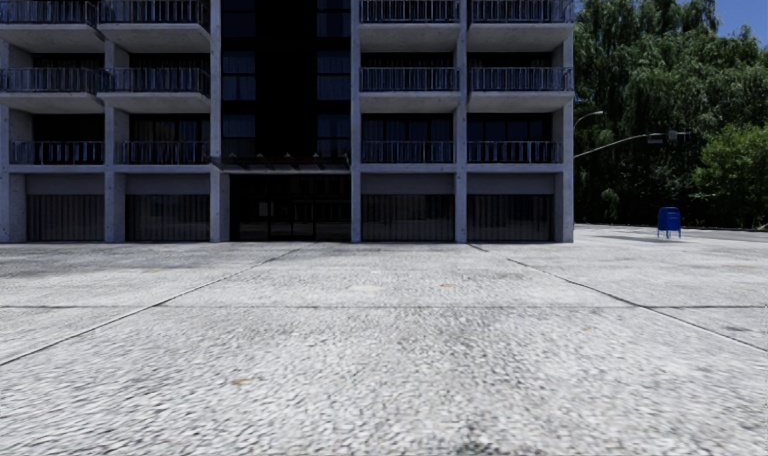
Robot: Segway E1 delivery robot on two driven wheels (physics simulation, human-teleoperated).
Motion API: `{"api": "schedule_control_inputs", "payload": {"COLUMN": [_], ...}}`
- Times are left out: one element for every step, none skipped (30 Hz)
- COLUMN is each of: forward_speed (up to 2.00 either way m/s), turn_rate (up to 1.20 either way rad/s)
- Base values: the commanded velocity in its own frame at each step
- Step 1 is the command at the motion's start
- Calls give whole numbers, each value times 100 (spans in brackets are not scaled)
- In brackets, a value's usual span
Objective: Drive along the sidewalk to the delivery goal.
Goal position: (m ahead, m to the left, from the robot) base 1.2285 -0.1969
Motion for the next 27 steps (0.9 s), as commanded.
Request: {"api": "schedule_control_inputs", "payload": {"forward_speed": [200, 200, 200, 200, 200, 200, 200, 200, 200, 200, 200, 200, 200, 200, 200, 200, 200, 200, 200, 200, 200, 200, 200, 200, 200, 199, 182], "turn_rate": [0, 0, 0, 0, -6, -6, -51, -99, -120, -120, -120, -120, -36, 0, 0, 0, 0, 0, 0, 0, 0, 0, 0, 0, 0, 0, 0]}}
